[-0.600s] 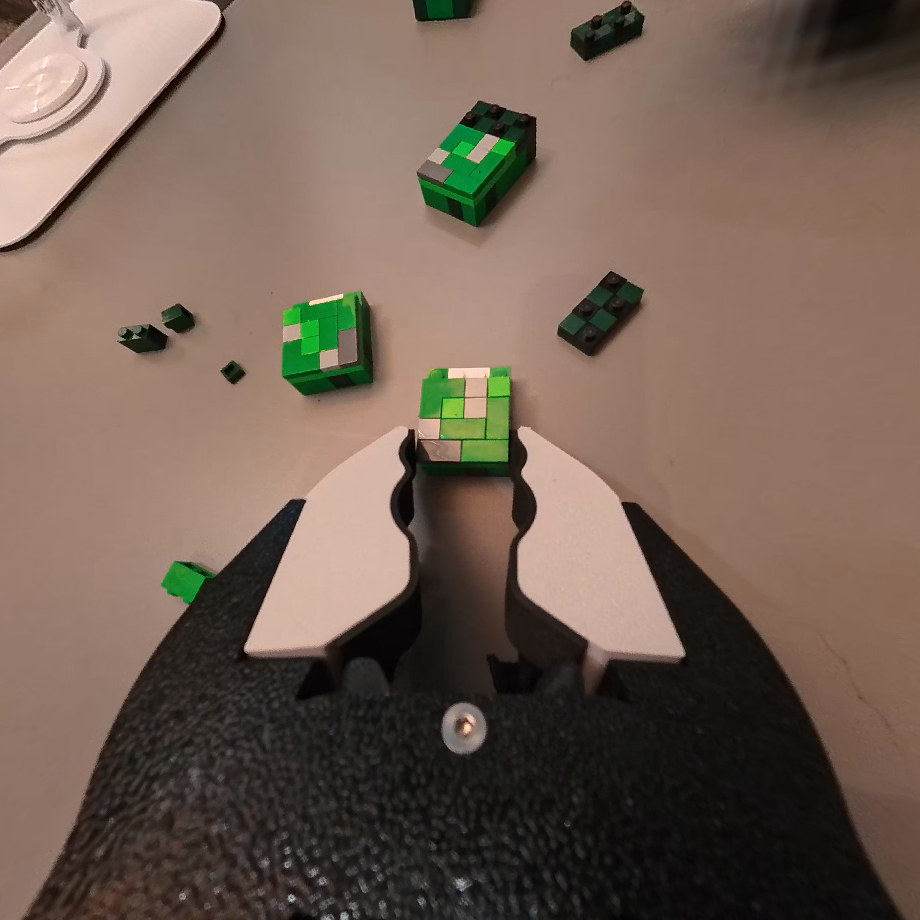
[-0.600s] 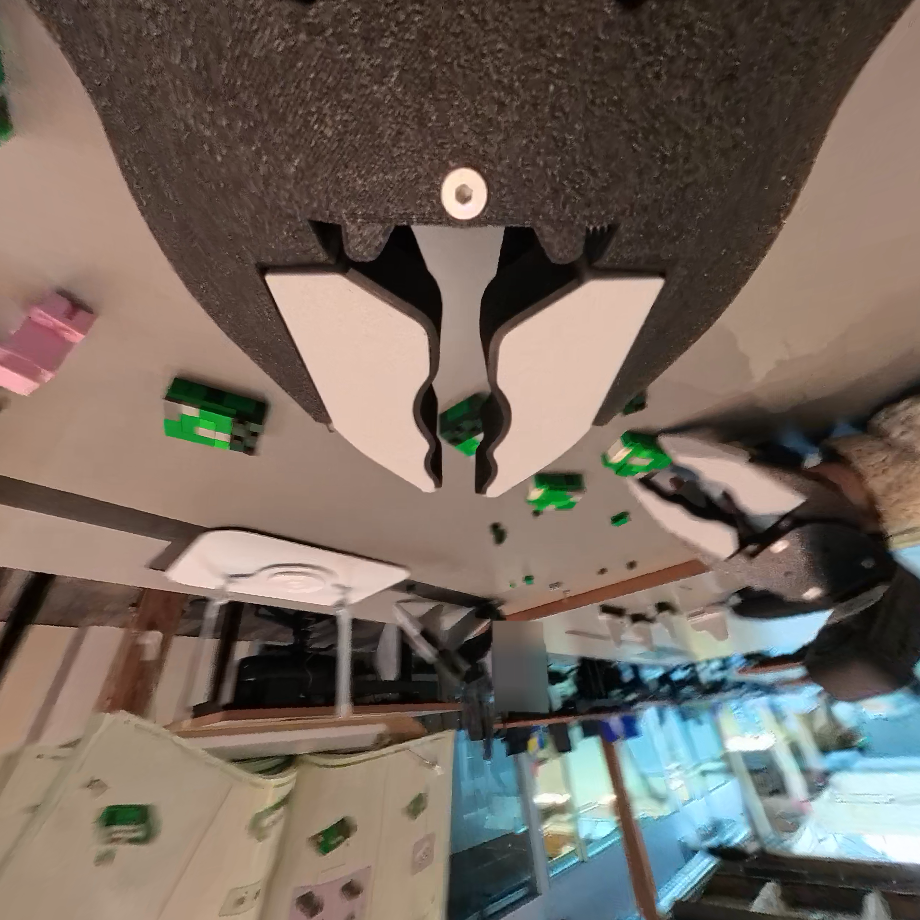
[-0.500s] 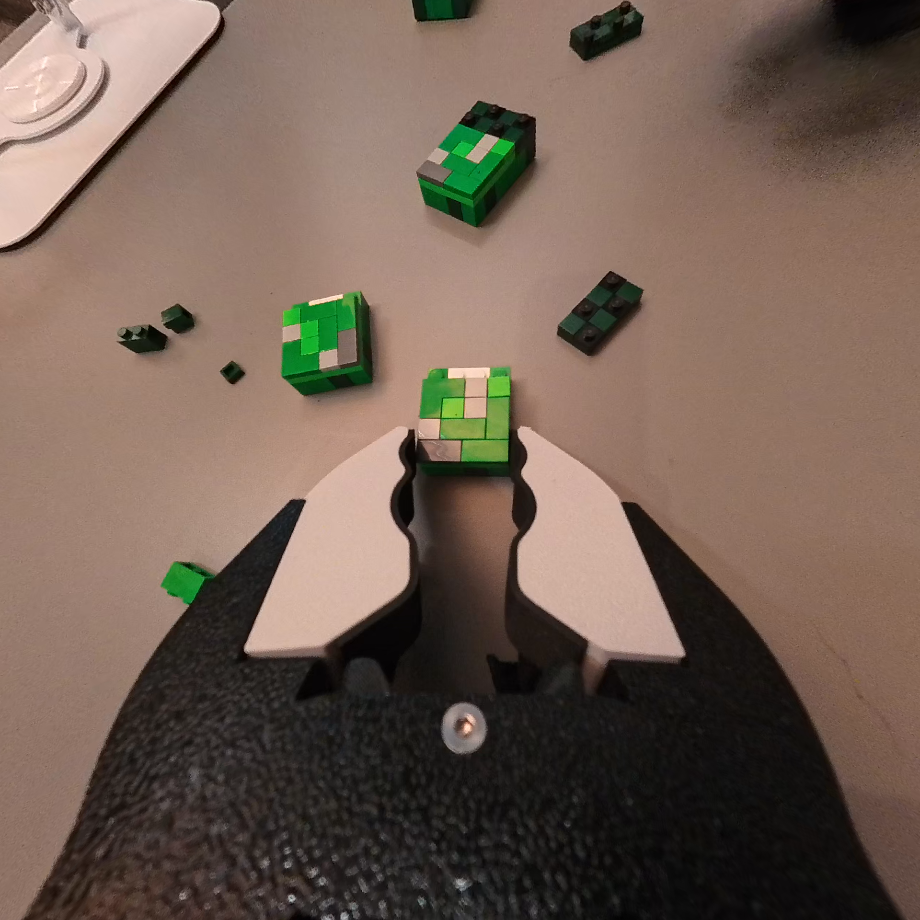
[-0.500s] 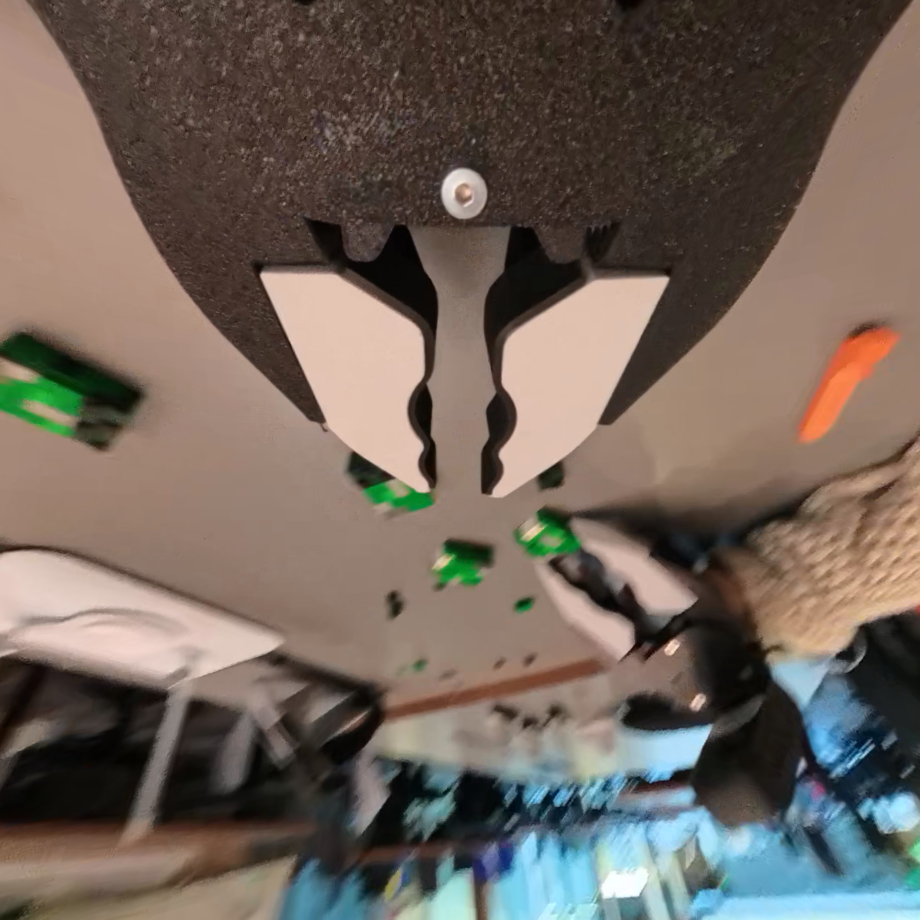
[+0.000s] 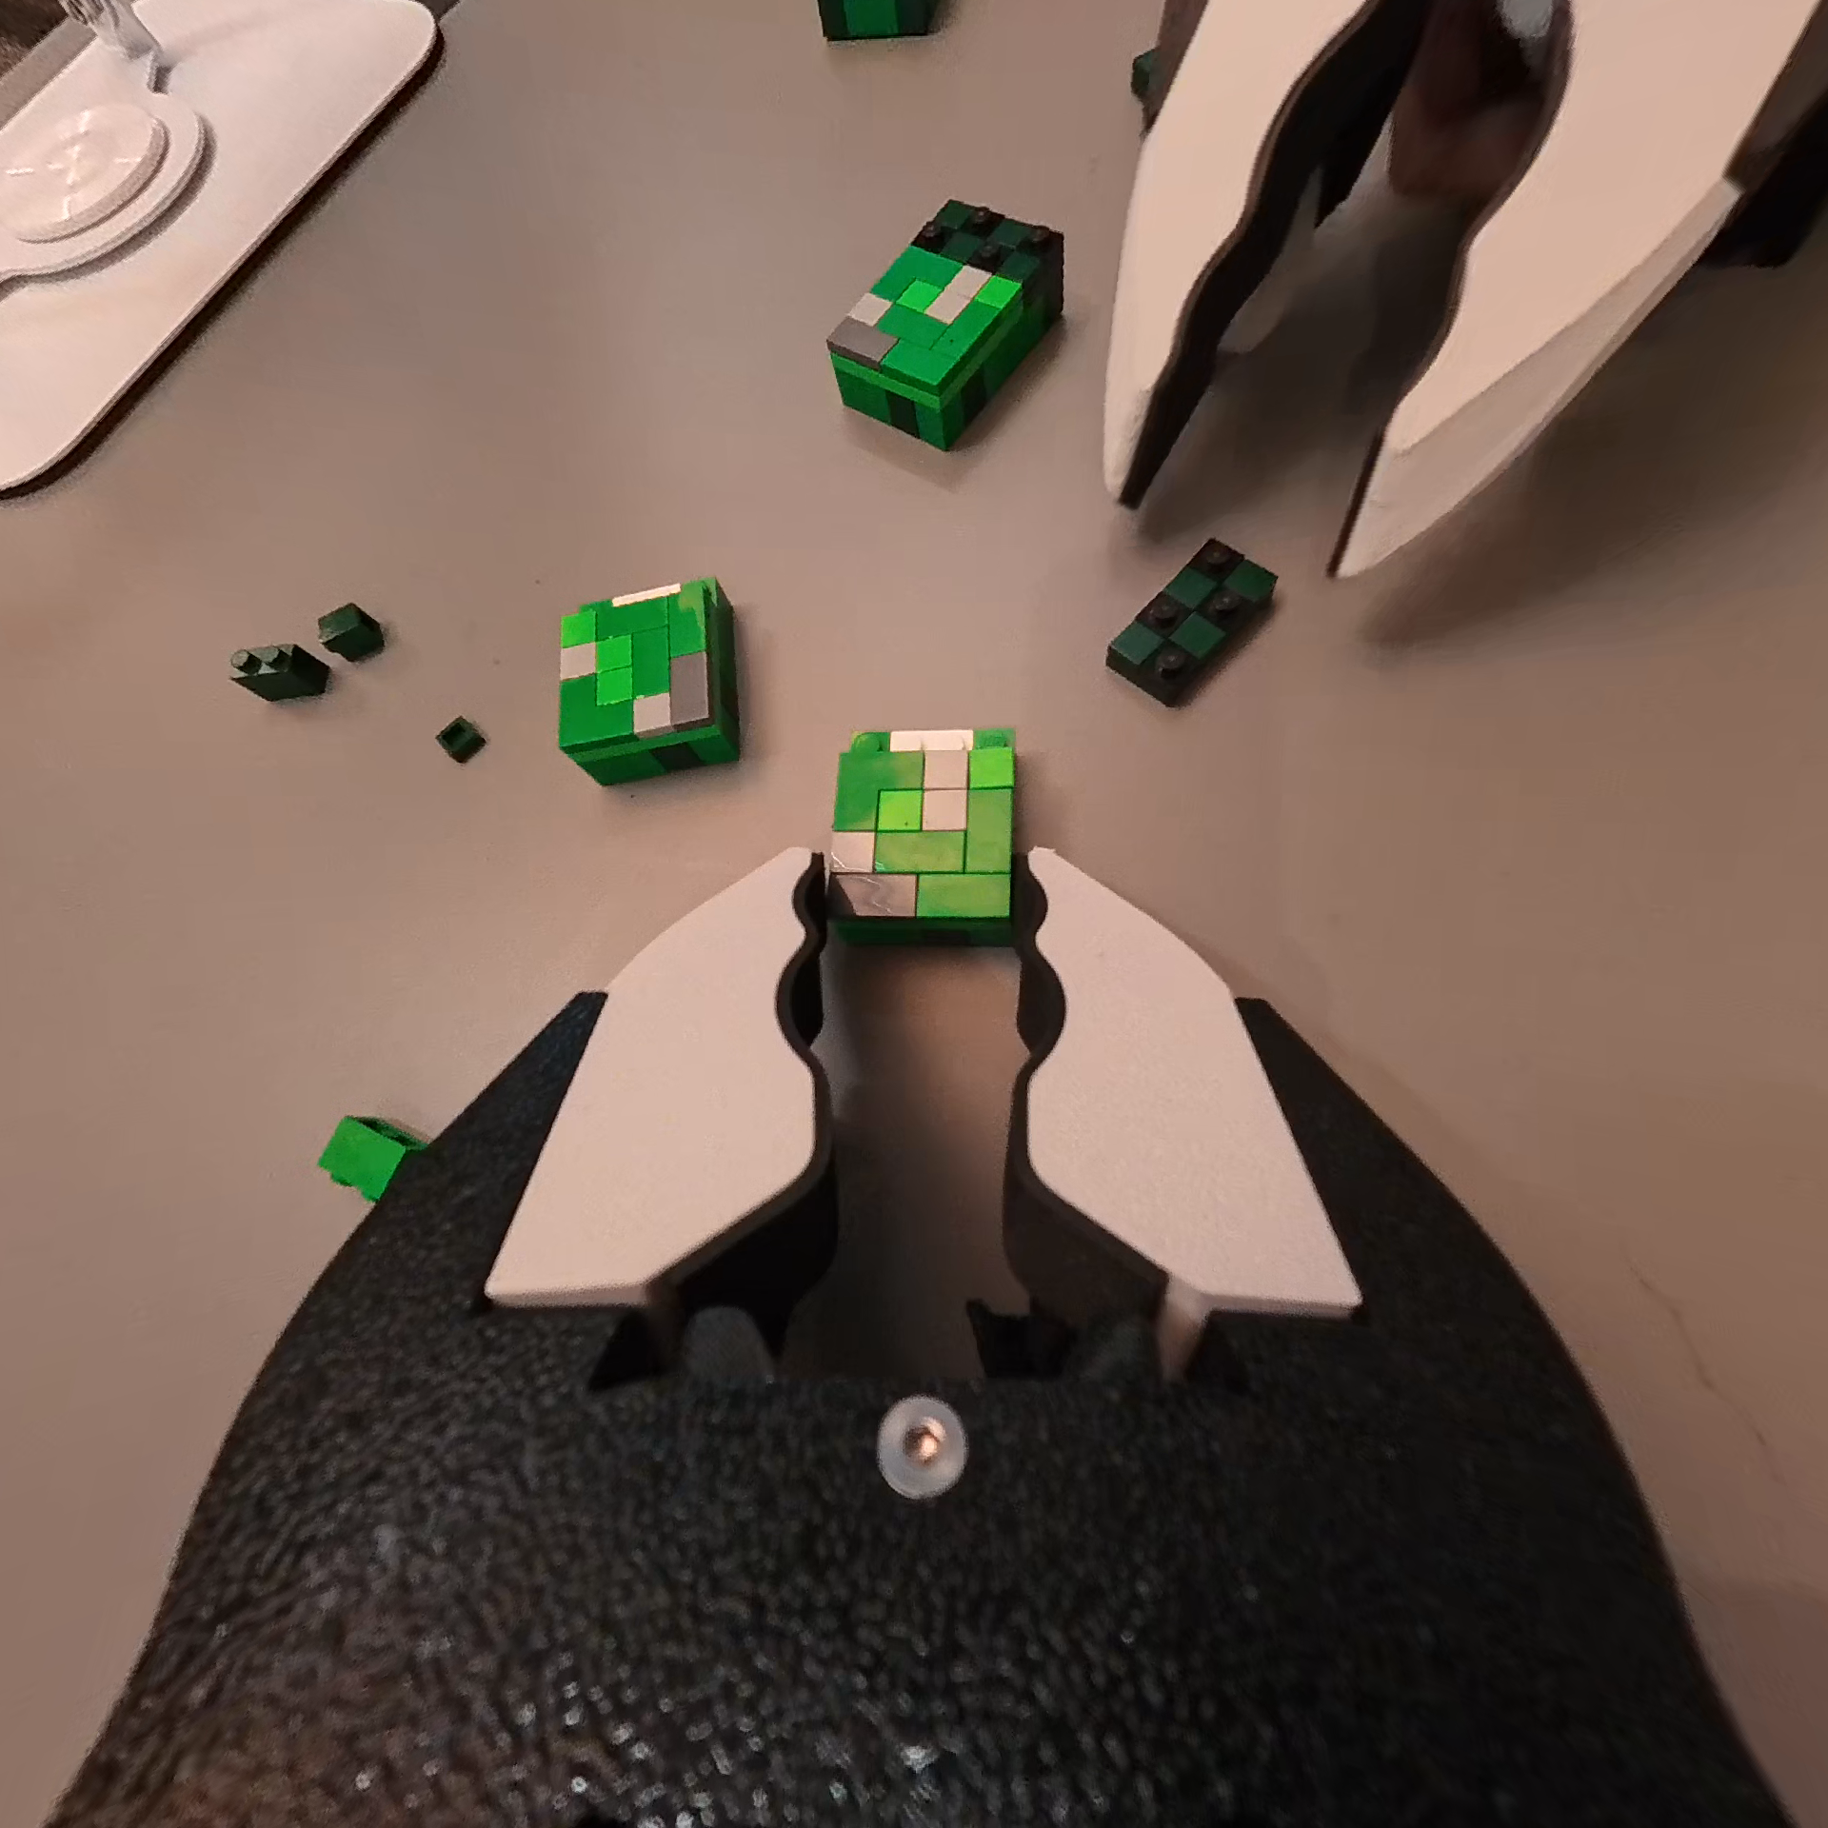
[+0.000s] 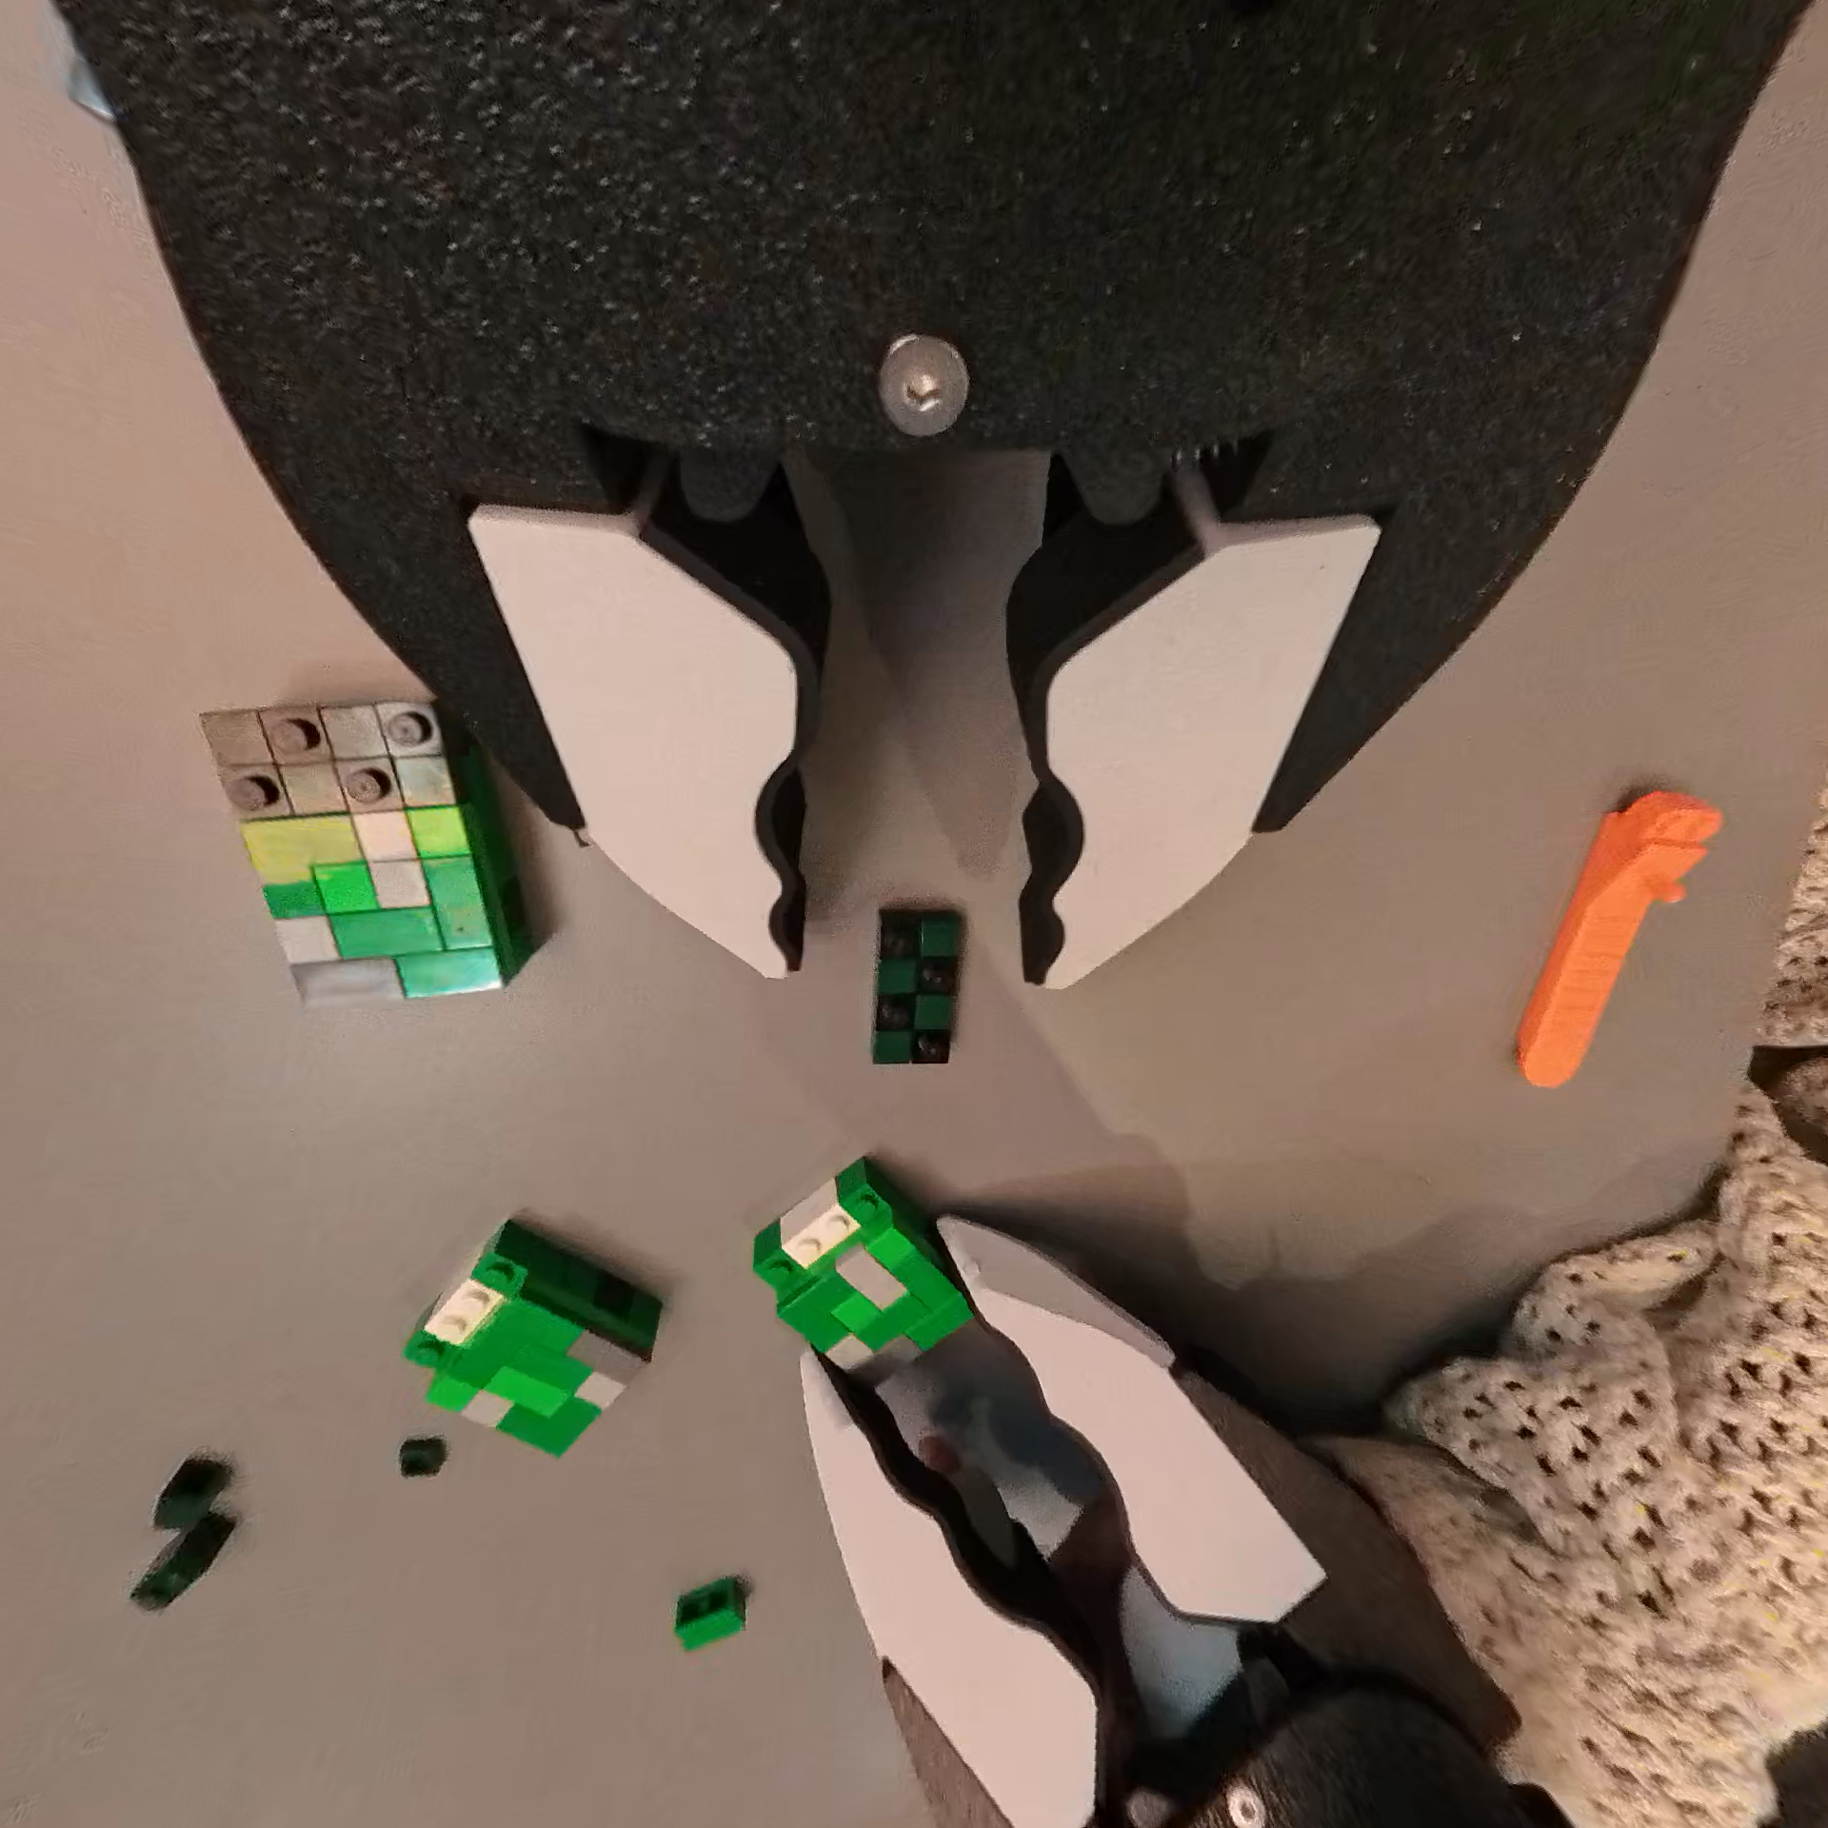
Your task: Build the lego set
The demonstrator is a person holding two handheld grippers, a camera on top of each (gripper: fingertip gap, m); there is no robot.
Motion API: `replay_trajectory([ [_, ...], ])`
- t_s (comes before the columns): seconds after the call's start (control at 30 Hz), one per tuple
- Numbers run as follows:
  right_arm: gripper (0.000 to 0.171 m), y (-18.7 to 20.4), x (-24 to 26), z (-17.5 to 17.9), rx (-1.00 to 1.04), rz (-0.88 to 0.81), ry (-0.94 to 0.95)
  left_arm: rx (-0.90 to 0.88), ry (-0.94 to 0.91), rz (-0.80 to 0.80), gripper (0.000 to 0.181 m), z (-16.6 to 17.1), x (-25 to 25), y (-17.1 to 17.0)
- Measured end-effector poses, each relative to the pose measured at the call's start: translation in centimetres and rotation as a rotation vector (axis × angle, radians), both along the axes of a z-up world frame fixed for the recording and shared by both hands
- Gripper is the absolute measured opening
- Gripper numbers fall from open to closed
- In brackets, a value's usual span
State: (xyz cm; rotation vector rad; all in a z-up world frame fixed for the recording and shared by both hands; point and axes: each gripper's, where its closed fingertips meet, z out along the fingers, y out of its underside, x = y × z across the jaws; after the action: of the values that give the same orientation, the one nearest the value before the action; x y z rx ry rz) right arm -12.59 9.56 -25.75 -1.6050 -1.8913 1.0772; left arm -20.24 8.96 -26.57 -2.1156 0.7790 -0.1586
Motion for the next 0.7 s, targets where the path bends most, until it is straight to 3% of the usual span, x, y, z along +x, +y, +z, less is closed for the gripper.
replay_trajectory([
  [0.7,0.034,-4.1,0.7,-0.8,0.087,0.162,-0.061,-0.004,-0.004,0.000,0.036,0.0,0.0,0.0],
])
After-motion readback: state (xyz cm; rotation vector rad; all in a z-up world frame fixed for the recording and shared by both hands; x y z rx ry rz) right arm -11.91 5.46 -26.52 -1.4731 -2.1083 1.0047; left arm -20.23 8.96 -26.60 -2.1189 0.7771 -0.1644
